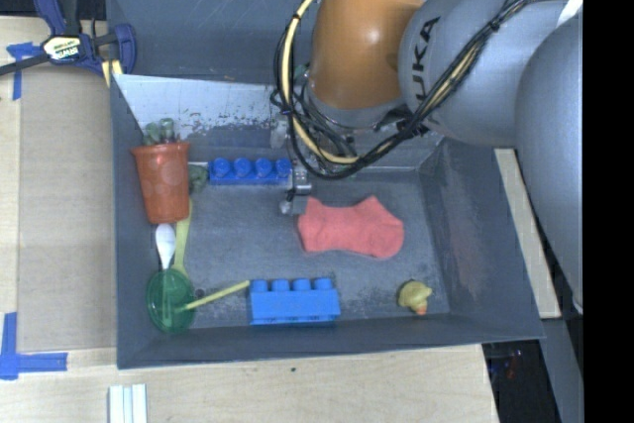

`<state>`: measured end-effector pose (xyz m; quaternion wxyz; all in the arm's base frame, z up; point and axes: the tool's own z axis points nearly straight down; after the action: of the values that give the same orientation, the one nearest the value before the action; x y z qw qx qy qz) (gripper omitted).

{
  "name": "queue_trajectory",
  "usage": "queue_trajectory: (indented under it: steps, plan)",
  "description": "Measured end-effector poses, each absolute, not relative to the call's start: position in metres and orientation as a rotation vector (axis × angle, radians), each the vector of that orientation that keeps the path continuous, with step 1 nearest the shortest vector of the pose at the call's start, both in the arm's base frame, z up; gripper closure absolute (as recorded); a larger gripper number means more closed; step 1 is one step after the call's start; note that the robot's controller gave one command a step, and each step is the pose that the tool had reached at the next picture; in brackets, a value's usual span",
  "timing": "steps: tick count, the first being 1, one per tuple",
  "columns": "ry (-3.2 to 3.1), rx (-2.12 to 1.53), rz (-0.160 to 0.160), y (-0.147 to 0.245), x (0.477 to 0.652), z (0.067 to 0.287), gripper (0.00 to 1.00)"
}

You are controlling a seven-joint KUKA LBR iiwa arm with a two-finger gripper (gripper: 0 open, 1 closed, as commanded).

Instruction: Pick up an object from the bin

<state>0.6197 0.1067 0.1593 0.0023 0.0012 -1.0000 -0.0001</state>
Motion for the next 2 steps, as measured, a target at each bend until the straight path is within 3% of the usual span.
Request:
queue_trajectory:
  steps: [1, 2]
  plan:
    - [-3.145, 0.001, -0.001, 0.106, 0.621, 0.165, 0.00]
    - [-3.147, -0.090, -0.004, 0.058, 0.604, 0.120, 0.00]
